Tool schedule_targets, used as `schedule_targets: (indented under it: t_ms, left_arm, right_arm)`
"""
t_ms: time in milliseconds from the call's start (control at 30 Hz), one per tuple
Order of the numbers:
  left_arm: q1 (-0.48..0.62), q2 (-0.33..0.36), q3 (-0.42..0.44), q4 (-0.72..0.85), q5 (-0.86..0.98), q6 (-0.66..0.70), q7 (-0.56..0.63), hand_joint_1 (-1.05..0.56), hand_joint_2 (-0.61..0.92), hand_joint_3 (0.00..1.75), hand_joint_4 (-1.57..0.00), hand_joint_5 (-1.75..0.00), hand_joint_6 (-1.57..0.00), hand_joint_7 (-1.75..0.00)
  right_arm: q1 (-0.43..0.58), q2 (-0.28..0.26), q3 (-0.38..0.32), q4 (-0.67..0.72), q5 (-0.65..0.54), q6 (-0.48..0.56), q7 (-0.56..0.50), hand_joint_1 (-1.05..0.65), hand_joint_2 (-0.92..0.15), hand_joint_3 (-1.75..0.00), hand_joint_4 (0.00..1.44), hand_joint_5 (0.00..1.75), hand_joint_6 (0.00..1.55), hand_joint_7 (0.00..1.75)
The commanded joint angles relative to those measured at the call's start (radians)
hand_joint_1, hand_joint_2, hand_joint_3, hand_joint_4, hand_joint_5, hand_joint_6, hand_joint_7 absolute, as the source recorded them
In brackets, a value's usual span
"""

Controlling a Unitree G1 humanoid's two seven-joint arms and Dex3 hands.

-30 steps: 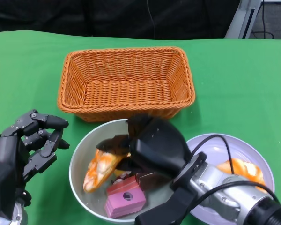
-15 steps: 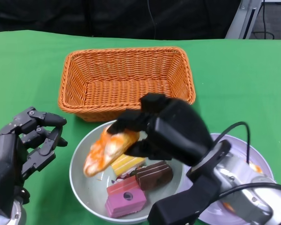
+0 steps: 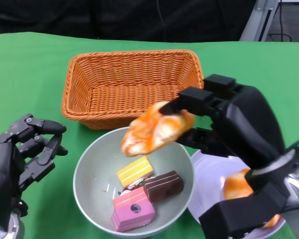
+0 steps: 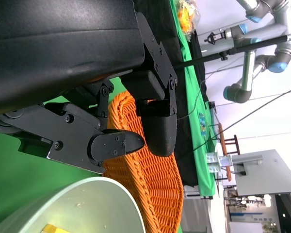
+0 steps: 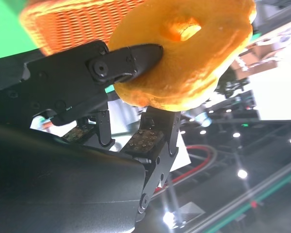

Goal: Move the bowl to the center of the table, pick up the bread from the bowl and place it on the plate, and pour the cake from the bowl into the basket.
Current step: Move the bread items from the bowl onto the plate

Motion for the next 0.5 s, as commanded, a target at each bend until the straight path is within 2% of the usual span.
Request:
schedule_targets:
  t_ms: [33, 267, 400, 500]
  left_arm:
    - [-0.009, 0.025, 0.019, 0.022, -0.021, -0.025, -0.014, -0.10, 0.79, 0.54, -0.76, -1.37, -0.83, -0.98]
    - [-0.024, 0.035, 0.030, 0.059, -0.034, -0.041, -0.031, -0.11, 0.79, 0.52, -0.76, -1.37, -0.83, -0.97]
    - [-0.030, 0.042, 0.032, 0.074, -0.025, -0.051, -0.026, -0.12, 0.80, 0.51, -0.77, -1.37, -0.83, -0.97]
    - [-0.034, 0.046, 0.033, 0.086, -0.031, -0.066, -0.034, -0.11, 0.81, 0.51, -0.77, -1.37, -0.82, -0.98]
  right_arm:
    - [0.042, -0.048, -0.068, -0.030, 0.035, -0.025, 0.001, -0.31, -0.64, -0.66, 0.74, 1.42, 0.85, 1.04]
    - [0.118, -0.084, -0.174, -0.041, 0.094, -0.027, 0.019, -0.29, -0.58, -0.76, 0.74, 1.42, 0.86, 1.04]
    - [0.173, -0.106, -0.229, -0.045, 0.126, -0.011, 0.057, -0.27, -0.58, -0.75, 0.72, 1.50, 0.84, 1.09]
    - [0.201, -0.117, -0.253, -0.041, 0.135, -0.013, 0.066, -0.25, -0.58, -0.72, 0.73, 1.48, 0.84, 1.08]
